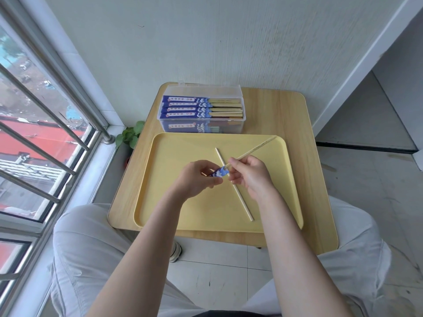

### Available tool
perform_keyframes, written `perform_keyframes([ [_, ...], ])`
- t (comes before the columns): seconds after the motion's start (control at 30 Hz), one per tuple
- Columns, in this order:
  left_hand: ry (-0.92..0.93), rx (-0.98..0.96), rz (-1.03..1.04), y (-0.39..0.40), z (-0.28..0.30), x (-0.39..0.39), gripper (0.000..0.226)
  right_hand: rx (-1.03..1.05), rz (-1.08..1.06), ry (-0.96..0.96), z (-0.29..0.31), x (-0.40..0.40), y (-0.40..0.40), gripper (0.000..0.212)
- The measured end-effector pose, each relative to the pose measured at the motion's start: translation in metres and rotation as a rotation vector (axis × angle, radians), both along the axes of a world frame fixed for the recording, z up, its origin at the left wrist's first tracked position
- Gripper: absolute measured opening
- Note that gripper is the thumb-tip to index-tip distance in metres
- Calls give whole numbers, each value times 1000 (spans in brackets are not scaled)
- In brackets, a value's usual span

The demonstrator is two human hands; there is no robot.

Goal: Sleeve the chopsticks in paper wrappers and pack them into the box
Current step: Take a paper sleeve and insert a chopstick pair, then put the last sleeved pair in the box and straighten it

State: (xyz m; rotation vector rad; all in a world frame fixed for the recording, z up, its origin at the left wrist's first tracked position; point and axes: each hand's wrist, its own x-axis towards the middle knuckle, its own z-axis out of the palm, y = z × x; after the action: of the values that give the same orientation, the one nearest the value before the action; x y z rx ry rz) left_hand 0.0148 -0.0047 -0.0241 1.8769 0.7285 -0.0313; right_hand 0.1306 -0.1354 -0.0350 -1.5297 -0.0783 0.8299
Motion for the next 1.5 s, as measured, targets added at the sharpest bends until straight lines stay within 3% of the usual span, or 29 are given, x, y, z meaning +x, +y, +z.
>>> perform_keyframes([
  [0.2, 41, -128, -114, -8, 8, -1, 11, -97, 145, -24, 7, 1, 1, 23],
  [0.3, 60, -283, -167, -8, 7, -6, 11, -71, -12, -21, 9, 6, 1, 29],
  [0.43, 121, -466, -193, -10, 5, -7, 23, -17, -243, -66, 6, 15, 1, 17],
  [0.53, 93, -504, -183, -13, 5, -5, 24, -45, -193, -104, 5, 12, 3, 10],
  [0.77, 22, -504, -14, -13, -1, -4, 23, -197, -2, -205, 6, 4, 6, 16],
  [0.83, -7, -514, 144, -11, -6, -4, 27, -304, 24, -300, 2, 6, 6, 19],
  [0.97, -45, -467, 394, -8, -16, -1, 39, -796, 335, -607, -10, -2, 4, 24],
  [1.1, -44, -448, 471, -11, -20, -3, 43, -919, 464, -680, -17, -14, 13, 22],
  [1.2, -20, -431, 529, -11, -23, -4, 44, -907, 476, -731, -14, -17, 18, 10],
  [1.3, -24, -433, 587, -8, -26, -5, 44, -810, 377, -689, -12, -15, 14, 11],
  [1.4, -62, -482, 574, -6, -28, -8, 42, -527, 266, -483, -6, -12, 11, 7],
  [1.5, -137, -659, 532, -6, -25, -6, 33, -255, 296, -258, 3, -11, 9, 4],
])
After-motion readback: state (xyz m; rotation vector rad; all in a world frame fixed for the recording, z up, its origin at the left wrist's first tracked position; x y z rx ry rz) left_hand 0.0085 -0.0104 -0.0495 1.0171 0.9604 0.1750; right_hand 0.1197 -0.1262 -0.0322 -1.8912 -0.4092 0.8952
